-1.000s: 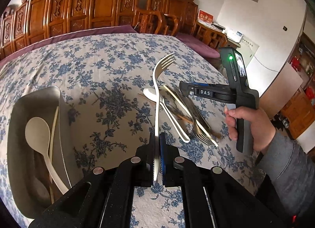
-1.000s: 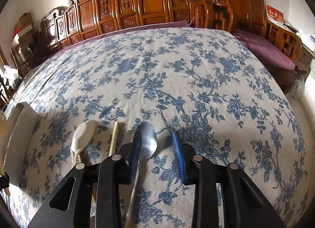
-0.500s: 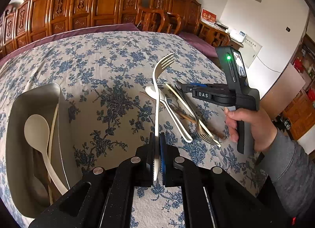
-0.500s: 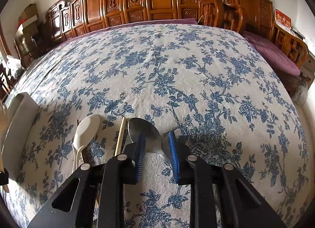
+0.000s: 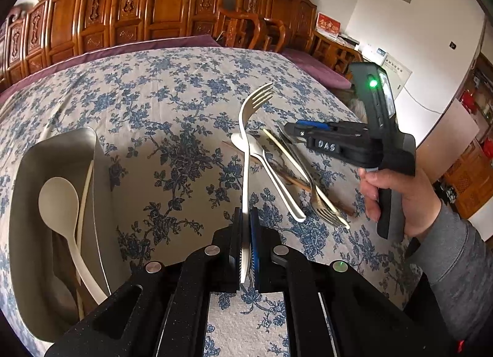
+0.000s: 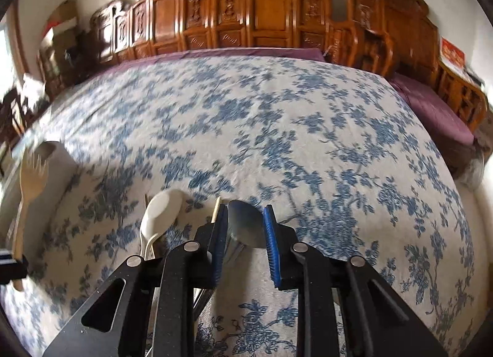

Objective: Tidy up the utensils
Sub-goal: 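Grasp a metal knife with the left tool while the right grasps a metal spoon, then carry the knife to the grey tray with the left tool while the right carries the spoon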

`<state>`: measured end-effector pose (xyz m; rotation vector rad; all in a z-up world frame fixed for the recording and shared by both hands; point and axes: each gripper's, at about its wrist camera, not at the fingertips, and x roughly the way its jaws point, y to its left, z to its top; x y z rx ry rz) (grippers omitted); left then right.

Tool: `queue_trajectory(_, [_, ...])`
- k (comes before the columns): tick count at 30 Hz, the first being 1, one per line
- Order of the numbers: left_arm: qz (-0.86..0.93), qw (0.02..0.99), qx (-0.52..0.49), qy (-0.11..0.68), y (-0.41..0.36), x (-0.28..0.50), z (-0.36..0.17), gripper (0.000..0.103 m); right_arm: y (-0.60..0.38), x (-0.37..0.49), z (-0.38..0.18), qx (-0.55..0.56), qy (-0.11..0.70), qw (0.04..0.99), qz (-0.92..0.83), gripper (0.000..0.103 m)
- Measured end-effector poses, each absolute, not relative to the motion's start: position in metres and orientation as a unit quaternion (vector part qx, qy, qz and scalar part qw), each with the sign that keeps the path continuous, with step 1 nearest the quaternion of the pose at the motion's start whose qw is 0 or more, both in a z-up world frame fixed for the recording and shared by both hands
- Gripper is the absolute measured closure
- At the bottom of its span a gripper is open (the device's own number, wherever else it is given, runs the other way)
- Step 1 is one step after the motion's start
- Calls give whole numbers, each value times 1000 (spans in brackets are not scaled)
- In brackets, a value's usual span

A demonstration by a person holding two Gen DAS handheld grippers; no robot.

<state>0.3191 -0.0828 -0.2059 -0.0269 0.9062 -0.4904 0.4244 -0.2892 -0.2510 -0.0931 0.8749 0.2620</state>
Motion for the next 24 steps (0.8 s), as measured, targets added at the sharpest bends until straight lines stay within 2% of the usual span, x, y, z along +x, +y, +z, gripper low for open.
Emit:
queue_trajectory(12, [-235, 870, -13, 433, -84, 318, -207, 99, -296, 440, -264, -47, 435, 892, 112, 77])
queue_trajectory(15, [-236, 870, -12, 433, -85, 318, -207, 99, -296, 441, -264, -49, 434, 892, 112, 72])
queue_trajectory(20, [-235, 869, -11, 436, -86, 319, -208, 99, -293, 444, -266, -60, 436, 891, 111, 70])
queue_trajectory(24, [-235, 869, -11, 435, -87, 319, -209, 99, -303, 447, -264, -31, 439, 892, 102, 85])
